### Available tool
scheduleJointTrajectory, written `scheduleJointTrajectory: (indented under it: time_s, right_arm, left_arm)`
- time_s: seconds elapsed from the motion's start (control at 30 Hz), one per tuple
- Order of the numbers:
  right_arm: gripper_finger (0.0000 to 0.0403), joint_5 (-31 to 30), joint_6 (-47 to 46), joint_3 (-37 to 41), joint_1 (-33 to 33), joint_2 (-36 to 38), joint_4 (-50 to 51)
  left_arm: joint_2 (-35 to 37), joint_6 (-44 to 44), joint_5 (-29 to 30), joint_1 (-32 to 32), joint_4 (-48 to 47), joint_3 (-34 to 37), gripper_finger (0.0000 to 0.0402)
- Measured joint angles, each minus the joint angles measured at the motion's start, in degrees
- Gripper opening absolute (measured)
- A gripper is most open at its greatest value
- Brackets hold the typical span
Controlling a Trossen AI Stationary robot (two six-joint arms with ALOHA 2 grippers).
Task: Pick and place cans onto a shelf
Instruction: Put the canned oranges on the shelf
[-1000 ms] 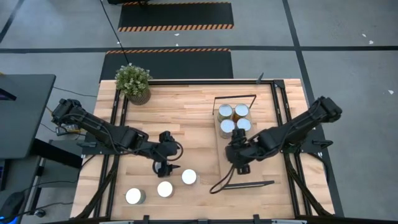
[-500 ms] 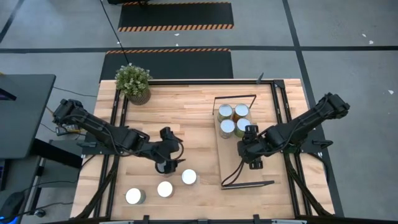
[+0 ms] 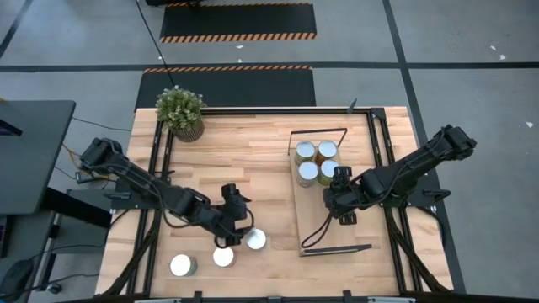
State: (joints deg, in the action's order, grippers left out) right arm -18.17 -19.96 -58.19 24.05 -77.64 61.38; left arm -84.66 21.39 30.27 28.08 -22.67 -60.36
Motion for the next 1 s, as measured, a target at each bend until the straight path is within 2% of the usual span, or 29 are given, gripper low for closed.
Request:
scheduleJointTrajectory:
  time_s: [0.2, 0.53, 0.8, 0.87, 1.0]
  right_arm:
    - [0.0330, 0.4, 1.3, 0.1, -1.5, 0.0, -1.3]
    - [0.0360, 4.0, 2.1, 0.1, -4.7, 0.0, -1.2]
    - [0.0364, 1.7, 5.1, 0.1, -4.7, 0.0, -0.7]
    - [0.0364, 0.9, 6.4, 0.1, -4.7, 0.0, -0.7]
    - [0.0364, -0.2, 7.9, -1.3, -4.7, -0.1, -0.3]
  left_arm:
    - [-3.7, -1.1, -0.1, 1.0, 2.5, 0.0, 0.0389]
    - [-3.3, 1.7, -4.6, 2.6, 2.5, 0.0, 0.0389]
    - [-3.4, 1.9, -6.8, 3.4, 2.8, 0.0, 0.0389]
    - [-3.4, 2.3, -8.7, 3.3, 3.0, 0.0, 0.0389]
    - [-3.4, 3.5, -16.4, 3.3, 7.5, 0.0, 0.0389]
